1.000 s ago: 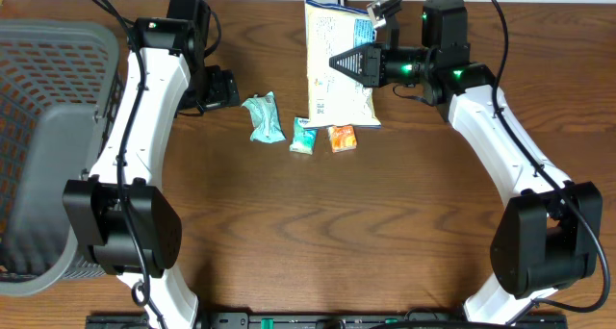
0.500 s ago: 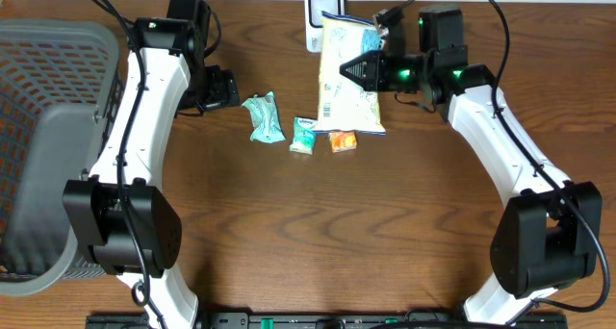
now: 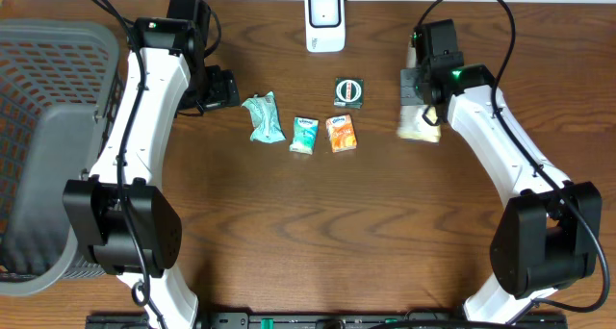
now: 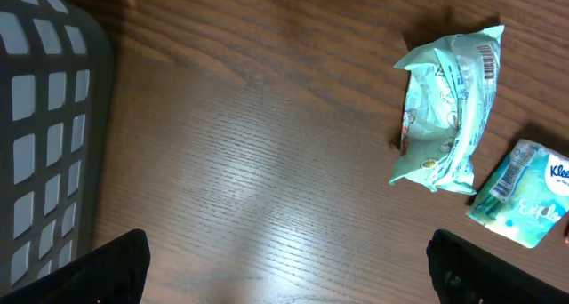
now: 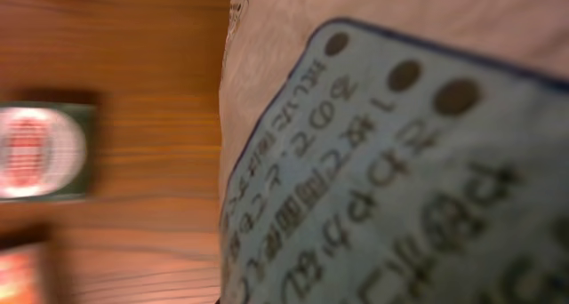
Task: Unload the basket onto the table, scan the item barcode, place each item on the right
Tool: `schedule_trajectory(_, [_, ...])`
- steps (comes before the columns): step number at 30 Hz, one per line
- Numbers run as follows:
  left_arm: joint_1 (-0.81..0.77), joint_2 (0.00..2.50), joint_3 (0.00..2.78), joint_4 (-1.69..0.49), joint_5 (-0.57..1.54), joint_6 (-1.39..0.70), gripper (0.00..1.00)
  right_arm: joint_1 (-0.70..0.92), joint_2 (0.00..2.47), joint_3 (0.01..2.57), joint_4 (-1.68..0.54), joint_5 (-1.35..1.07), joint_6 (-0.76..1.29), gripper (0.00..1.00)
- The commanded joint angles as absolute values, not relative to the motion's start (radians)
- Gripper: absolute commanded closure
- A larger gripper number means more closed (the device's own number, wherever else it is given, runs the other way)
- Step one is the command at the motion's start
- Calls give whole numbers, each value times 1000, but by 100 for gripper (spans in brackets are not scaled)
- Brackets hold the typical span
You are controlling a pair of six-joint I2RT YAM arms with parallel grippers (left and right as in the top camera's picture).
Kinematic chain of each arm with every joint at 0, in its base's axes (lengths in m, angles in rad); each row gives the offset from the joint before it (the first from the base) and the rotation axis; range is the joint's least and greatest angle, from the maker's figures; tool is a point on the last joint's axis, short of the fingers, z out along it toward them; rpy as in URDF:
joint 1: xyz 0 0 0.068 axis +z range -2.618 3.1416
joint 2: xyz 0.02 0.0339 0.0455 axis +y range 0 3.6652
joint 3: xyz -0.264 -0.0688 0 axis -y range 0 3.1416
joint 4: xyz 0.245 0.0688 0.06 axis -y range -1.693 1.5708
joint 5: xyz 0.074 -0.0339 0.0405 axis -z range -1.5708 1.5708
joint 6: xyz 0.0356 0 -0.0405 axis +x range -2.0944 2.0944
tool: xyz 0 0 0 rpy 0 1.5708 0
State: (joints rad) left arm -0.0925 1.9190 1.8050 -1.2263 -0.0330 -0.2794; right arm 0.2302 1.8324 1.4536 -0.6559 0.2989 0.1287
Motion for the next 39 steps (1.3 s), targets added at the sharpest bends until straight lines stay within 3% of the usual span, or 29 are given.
schedule_trajectory(1, [-90, 1917, 1795, -1230, -46, -263, 2, 237, 1819, 1467, -676, 577, 46, 99])
schedule_trajectory(14, [-90, 1917, 1795, -1230, -46, -263, 2, 171, 1960, 1424, -734, 640, 17, 97])
schedule_trajectory(19, [-90, 1917, 1795, -1230, -46, -263, 2, 221, 1975, 1424, -747, 544, 18, 55])
schedule_trajectory(20, [-90, 1917, 1795, -1230, -46, -263, 2, 232, 1975, 1424, -740, 524, 18, 52])
schedule_trajectory(30, [-90, 1917, 1795, -1230, -46, -263, 2, 282, 1975, 1454, -700, 160, 18, 48])
schedule_trajectory(39, [-90, 1917, 1795, -1230, -46, -263, 2, 244, 1943, 1596, -834, 200, 25, 41])
